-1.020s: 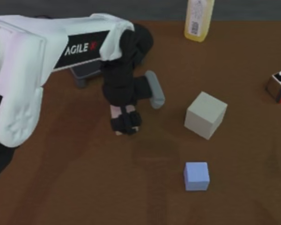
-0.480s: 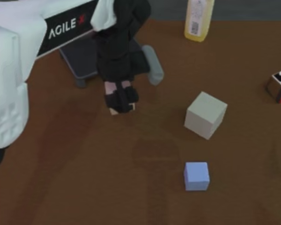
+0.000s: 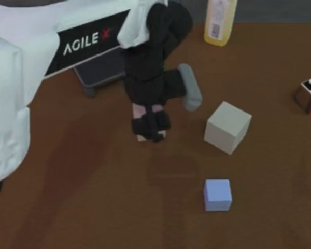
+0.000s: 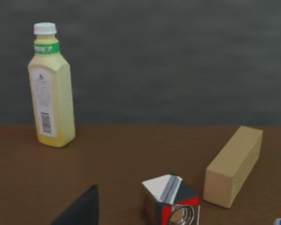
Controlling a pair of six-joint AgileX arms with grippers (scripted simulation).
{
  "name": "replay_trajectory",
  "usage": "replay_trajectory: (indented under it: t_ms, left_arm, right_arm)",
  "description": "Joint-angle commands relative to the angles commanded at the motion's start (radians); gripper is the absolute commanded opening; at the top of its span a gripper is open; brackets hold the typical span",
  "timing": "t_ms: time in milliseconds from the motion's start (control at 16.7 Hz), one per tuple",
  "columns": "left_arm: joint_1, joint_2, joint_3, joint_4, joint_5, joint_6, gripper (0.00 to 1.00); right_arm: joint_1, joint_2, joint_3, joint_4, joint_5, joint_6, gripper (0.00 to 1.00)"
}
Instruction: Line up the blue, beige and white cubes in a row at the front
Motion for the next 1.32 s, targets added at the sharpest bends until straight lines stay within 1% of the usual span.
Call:
replay_trajectory:
  t_ms: [240,360,420,780,1140,1320]
  left_arm:
    - [-0.171,-0.132,-0.191,0.040,-0.002,-0.047,0.00]
    - [-0.230,-0.184,-0.251,0.056,-0.003,-0.066,0.00]
    - [-0.245,-0.198,-0.265,0.061,-0.004,-0.071,0.00]
    - [-0.246,-0.192,-0.279,0.077,-0.003,-0.069,0.00]
    - [-0.251,-0.123,-0.405,0.281,-0.003,-0.073,0.00]
    - [-0.251,-0.112,-0.421,0.304,-0.003,-0.074,0.00]
  right_arm:
    - [0.000,0.000,0.000,0.000,0.000,0.000,1.00]
    - [0.000,0.000,0.000,0.000,0.000,0.000,1.00]
    - [0.000,0.000,0.000,0.000,0.000,0.000,1.00]
    - [0.000,0.000,0.000,0.000,0.000,0.000,1.00]
    - [0.000,0.000,0.000,0.000,0.000,0.000,1.00]
    - [0.000,0.000,0.000,0.000,0.000,0.000,1.00]
